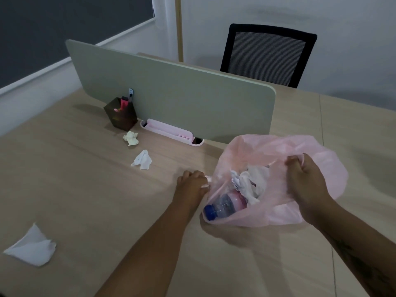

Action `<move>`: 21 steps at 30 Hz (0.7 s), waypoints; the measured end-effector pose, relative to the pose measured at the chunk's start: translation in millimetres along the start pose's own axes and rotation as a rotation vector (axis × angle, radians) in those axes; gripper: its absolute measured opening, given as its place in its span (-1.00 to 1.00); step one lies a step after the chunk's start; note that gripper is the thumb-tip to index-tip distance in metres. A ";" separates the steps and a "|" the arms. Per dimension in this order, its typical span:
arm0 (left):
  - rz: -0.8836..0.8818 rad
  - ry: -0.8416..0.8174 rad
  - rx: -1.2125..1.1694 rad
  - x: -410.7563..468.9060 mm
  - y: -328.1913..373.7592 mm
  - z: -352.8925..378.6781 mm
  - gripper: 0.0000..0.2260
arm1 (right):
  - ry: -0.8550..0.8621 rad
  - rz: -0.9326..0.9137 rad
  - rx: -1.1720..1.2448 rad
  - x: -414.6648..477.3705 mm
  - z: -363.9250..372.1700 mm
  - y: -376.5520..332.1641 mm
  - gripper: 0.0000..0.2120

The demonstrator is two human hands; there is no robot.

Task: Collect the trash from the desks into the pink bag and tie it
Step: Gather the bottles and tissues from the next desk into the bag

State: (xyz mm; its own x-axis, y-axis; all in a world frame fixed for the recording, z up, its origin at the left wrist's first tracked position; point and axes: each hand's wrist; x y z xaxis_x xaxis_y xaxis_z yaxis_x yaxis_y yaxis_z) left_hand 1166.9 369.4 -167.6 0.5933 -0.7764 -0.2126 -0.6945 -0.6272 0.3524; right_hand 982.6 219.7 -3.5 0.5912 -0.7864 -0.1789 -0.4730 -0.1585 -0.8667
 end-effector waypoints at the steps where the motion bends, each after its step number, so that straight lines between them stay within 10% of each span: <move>1: -0.032 0.054 0.019 3.2 -7.5 -2.2 -0.80 | -0.014 -0.001 0.000 1.3 4.6 1.1 -0.75; 8: -0.294 0.370 -0.081 4.2 -109.6 -61.4 -0.98 | -0.075 -0.031 -0.020 7.3 28.1 0.9 -0.75; 13: -0.528 0.113 -0.019 17.6 -144.4 -67.7 -0.44 | -0.080 -0.010 -0.065 8.4 34.3 12.2 -0.72; 21: -0.240 0.159 -0.292 -6.7 -91.2 -27.2 -0.88 | -0.060 0.054 -0.004 13.1 30.5 9.2 -0.72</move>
State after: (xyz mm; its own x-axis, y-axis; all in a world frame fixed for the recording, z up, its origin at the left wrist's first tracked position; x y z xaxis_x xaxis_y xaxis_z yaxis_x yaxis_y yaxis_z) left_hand 1237.4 433.5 -173.6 0.7959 -0.5766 -0.1845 -0.3978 -0.7278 0.5586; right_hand 1005.9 226.2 -28.0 0.6024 -0.7571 -0.2530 -0.5082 -0.1193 -0.8529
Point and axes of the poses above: each hand's wrist, its own x-axis towards the middle knuckle, its own z-axis out of the palm, y = z × x, and after that the axes turned 12 degrees about -y, right-handed
